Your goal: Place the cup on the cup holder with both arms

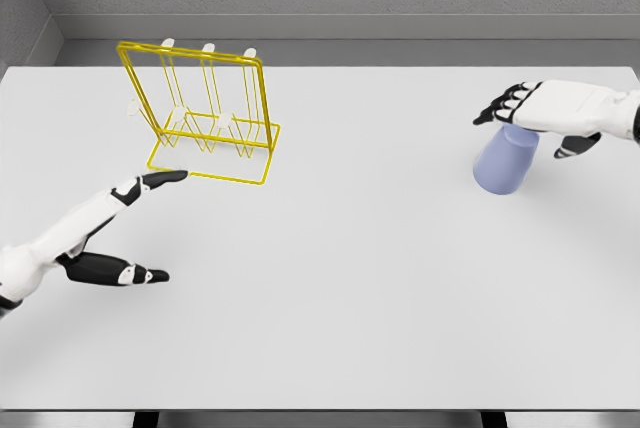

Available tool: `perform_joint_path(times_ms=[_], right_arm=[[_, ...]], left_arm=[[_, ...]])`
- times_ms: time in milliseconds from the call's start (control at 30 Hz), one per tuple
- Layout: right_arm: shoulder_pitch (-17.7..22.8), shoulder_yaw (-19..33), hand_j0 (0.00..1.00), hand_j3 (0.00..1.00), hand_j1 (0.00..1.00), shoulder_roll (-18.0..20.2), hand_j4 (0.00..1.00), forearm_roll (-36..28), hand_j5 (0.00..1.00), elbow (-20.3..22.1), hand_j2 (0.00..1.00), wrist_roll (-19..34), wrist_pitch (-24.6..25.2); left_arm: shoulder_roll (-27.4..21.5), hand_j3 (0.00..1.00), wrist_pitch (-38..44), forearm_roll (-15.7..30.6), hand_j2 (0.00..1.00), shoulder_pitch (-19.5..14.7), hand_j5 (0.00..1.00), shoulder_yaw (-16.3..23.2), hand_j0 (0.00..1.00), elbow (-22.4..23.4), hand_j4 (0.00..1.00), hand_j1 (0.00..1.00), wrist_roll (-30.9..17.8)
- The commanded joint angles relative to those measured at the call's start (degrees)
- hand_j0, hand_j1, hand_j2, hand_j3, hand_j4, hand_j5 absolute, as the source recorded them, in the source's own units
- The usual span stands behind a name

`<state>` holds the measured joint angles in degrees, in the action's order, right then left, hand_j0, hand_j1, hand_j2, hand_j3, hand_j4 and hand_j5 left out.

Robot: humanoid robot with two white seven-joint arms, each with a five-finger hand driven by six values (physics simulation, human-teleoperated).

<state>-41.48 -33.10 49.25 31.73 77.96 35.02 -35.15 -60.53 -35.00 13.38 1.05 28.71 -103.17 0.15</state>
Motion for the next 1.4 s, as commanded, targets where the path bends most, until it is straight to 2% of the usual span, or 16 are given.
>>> perform_joint_path(times_ms=[0, 167, 200, 300, 333, 467, 533, 633, 700, 867, 1000, 1067, 1200, 1367], right_arm=[[0.0, -0.13, 0.99, 0.99, 0.99, -0.91, 0.99, 0.87, 0.99, -0.09, 0.99, -0.02, 0.15], [0.0, -0.48, 0.99, 0.99, 0.99, -1.97, 0.99, 2.63, 0.99, -1.23, 0.99, -0.02, 0.15], [0.0, -1.62, 0.99, 0.99, 0.99, -1.97, 0.99, 2.81, 0.99, -1.58, 0.99, -0.02, 0.15], [-0.09, -1.8, 0.99, 0.99, 0.99, -2.05, 0.99, 2.9, 0.99, -1.67, 0.99, -0.02, 0.15], [-0.09, -1.89, 0.99, 0.99, 0.99, -2.05, 0.99, 3.07, 0.99, -1.67, 0.99, -0.02, 0.15], [-0.09, -1.97, 0.96, 0.96, 0.96, -2.58, 0.96, 3.77, 0.96, -2.19, 0.96, -0.02, 0.15], [-0.09, -1.89, 0.89, 0.89, 0.89, -2.67, 0.89, 4.04, 0.89, -2.28, 0.89, -0.02, 0.15], [0.0, -1.89, 0.85, 0.85, 0.85, -2.67, 0.85, 4.04, 0.85, -2.2, 0.85, -0.02, 0.15], [0.0, -1.97, 0.83, 0.83, 0.83, -2.67, 0.83, 4.13, 0.83, -2.11, 0.83, -0.02, 0.15], [0.0, -1.89, 0.82, 0.82, 0.82, -2.67, 0.82, 4.3, 0.82, -2.2, 0.82, -0.02, 0.15], [0.0, -1.89, 0.81, 0.81, 0.81, -2.58, 0.81, 4.48, 0.81, -2.2, 0.81, -0.02, 0.15], [0.0, -1.89, 0.73, 0.73, 0.73, -2.58, 0.73, 4.39, 0.73, -2.11, 0.73, -0.02, 0.15], [0.0, -1.71, 0.72, 0.72, 0.72, -2.58, 0.72, 4.39, 0.72, -1.93, 0.72, -0.02, 0.15], [0.0, -1.71, 0.68, 0.68, 0.68, -2.58, 0.68, 4.39, 0.68, -1.84, 0.68, -0.02, 0.15]], left_arm=[[-1.17, 1.0, 0.0, 4.55, 1.0, 0.0, 1.0, 1.79, 1.0, -0.1, 1.0, 1.0, -1.11], [-0.11, 1.0, 0.0, 9.56, 1.0, -1.32, 1.0, 2.76, 1.0, -0.02, 1.0, 1.0, -1.64], [2.08, 1.0, 0.0, 11.93, 1.0, -2.37, 1.0, 3.64, 1.0, -0.1, 1.0, 1.0, -2.43], [4.89, 1.0, 0.0, 19.13, 1.0, -2.72, 1.0, 5.31, 1.0, -0.01, 1.0, 1.0, -8.57], [5.78, 1.0, 0.0, 20.11, 1.0, -3.08, 1.0, 5.66, 1.0, -0.01, 1.0, 1.0, -10.51], [7.71, 1.0, 0.0, 19.67, 1.0, -3.16, 1.0, 6.01, 1.0, -0.01, 1.0, 1.0, -13.24], [7.89, 1.0, 0.0, 16.42, 1.0, -3.43, 1.0, 6.1, 1.0, 0.07, 1.0, 1.0, -13.33], [9.99, 1.0, 0.0, 16.5, 1.0, -3.69, 1.0, 7.07, 1.0, 0.51, 1.0, 1.0, -13.24], [11.58, 1.0, 5.82, 16.68, 1.0, -4.31, 1.0, 7.07, 1.0, 0.34, 1.0, 1.0, -13.33], [12.63, 1.0, 8.01, 17.21, 1.0, -5.8, 1.0, 8.74, 1.0, 0.42, 1.0, 1.0, -13.24], [13.86, 1.0, 12.67, 21.33, 1.0, -6.77, 1.0, 8.91, 1.0, 0.51, 1.0, 1.0, -13.24], [13.86, 1.0, 14.87, 22.74, 1.0, -6.77, 1.0, 8.91, 1.0, 0.51, 1.0, 1.0, -13.24], [14.3, 1.0, 17.77, 26.35, 1.0, -6.86, 1.0, 8.91, 1.0, 0.95, 1.0, 1.0, -13.24], [14.74, 1.0, 18.04, 26.61, 1.0, -8.26, 1.0, 10.58, 1.0, 2.09, 1.0, 1.0, -13.24]])
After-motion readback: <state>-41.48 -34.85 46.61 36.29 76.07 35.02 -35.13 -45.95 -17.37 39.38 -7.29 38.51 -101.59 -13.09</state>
